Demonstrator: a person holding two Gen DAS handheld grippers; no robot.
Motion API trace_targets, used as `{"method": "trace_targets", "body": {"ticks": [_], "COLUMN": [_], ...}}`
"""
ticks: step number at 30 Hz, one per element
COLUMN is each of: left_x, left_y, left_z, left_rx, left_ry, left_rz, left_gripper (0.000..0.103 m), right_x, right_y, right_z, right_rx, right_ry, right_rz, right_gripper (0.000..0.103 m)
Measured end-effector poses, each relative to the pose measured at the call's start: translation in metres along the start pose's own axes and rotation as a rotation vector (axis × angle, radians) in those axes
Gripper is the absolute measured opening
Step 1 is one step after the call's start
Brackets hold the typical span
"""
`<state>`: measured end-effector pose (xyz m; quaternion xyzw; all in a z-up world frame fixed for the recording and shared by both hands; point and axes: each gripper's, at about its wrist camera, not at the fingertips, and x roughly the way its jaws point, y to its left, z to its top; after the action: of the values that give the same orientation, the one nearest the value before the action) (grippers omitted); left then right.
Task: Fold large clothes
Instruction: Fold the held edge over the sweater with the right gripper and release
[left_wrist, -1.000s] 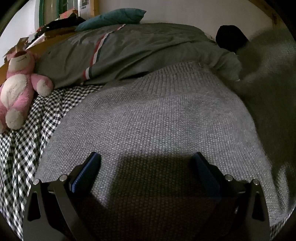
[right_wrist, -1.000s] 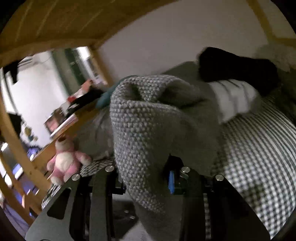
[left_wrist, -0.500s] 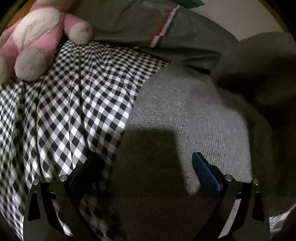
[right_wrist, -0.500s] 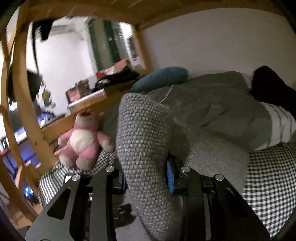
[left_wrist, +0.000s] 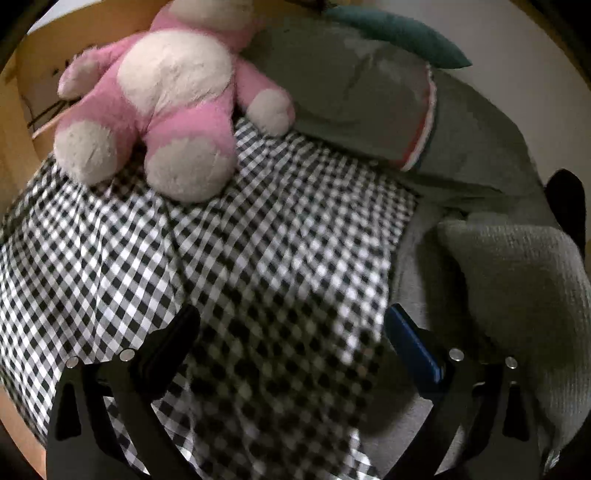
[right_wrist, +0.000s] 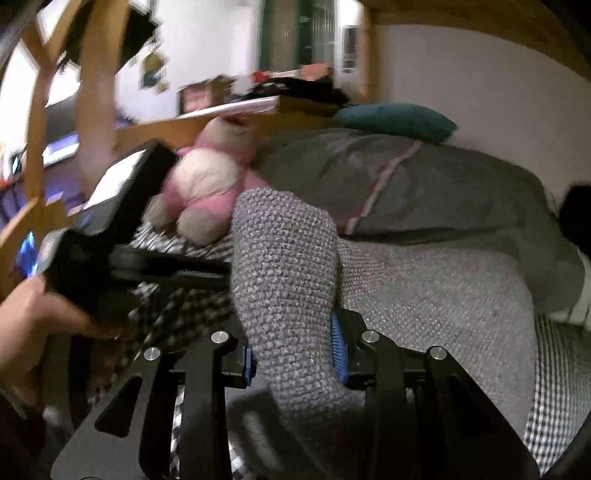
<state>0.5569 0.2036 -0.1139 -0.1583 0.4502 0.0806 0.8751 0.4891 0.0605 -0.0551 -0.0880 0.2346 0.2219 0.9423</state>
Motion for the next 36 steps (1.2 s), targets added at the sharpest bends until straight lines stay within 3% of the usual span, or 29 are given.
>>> {"method": "trace_targets", "body": {"ticks": [3, 6, 10, 11, 12, 13, 14, 16, 18, 20, 23, 25, 28, 30, 31, 33, 35, 36], "left_x": [-0.011, -0.034, -0.059, -0.063, -0.067, -0.069, -0.072, -0.073, -0.076, -0.077, -0.074, -0.068, -0.046, -0.023, -0.016, -0.009, -0.005, -0.003], "left_y": [0.011, 0.021, 0.019, 0.016, 0.011, 0.005, 0.003, -0.010, -0.023, -0.036, -0.065, -0.087, -0.108, -0.113, -0.112, -0.101, -0.092, -0.090], "left_z": [0.003, 0.008, 0.012, 0.013, 0.013, 0.014, 0.012, 0.009, 0.006, 0.001, -0.018, -0.029, -0.049, -0.061, -0.065, -0.067, -0.069, -0.071], "left_rx": [-0.057, -0.106, -0.097, -0.088, -0.068, -0.040, -0.015, 0.055, 0.131, 0.200, 0.303, 0.364, 0.392, 0.389, 0.372, 0.300, 0.257, 0.249], "left_ry": [-0.054, -0.165, -0.268, -0.282, -0.281, -0.275, -0.270, -0.259, -0.250, -0.236, -0.212, -0.193, -0.135, -0.068, -0.047, -0.014, 0.009, 0.015], "left_rz": [0.016, 0.029, -0.156, -0.230, -0.312, -0.366, -0.386, -0.402, -0.428, -0.455, -0.479, -0.474, -0.403, -0.296, -0.299, -0.328, -0.340, -0.332], "left_gripper": [0.099, 0.099, 0.099, 0.099, 0.099, 0.099, 0.099, 0.099, 0.099, 0.099, 0.099, 0.099, 0.099, 0.099, 0.099, 0.099, 0.099, 0.099], "right_x": [0.014, 0.036, 0.038, 0.037, 0.034, 0.031, 0.023, 0.011, -0.007, -0.035, -0.087, -0.112, -0.118, -0.097, -0.079, -0.041, -0.004, 0.005], "right_y": [0.008, 0.009, 0.012, 0.015, 0.019, 0.024, 0.037, 0.059, 0.063, 0.048, 0.019, -0.006, -0.057, -0.096, -0.115, -0.139, -0.145, -0.145], "right_z": [-0.011, -0.028, -0.028, -0.029, -0.031, -0.033, -0.039, -0.048, -0.058, -0.062, -0.058, -0.044, -0.020, -0.012, -0.013, -0.022, -0.039, -0.047], "right_rx": [-0.020, -0.014, -0.021, -0.039, -0.064, -0.087, -0.148, -0.278, -0.316, -0.249, -0.145, -0.076, 0.073, 0.195, 0.262, 0.353, 0.338, 0.335], "right_ry": [0.081, 0.161, 0.175, 0.172, 0.159, 0.149, 0.135, 0.109, 0.078, 0.049, -0.038, -0.102, -0.092, -0.027, 0.045, 0.178, 0.329, 0.360], "right_rz": [0.036, 0.028, 0.023, 0.016, 0.033, 0.080, 0.147, 0.061, 0.055, 0.139, 0.184, 0.138, 0.024, -0.084, -0.119, -0.073, -0.105, -0.093], "right_gripper": [0.031, 0.032, 0.034, 0.041, 0.074, 0.097, 0.100, 0.100, 0.100, 0.100, 0.100, 0.100, 0.100, 0.100, 0.100, 0.100, 0.100, 0.100]}}
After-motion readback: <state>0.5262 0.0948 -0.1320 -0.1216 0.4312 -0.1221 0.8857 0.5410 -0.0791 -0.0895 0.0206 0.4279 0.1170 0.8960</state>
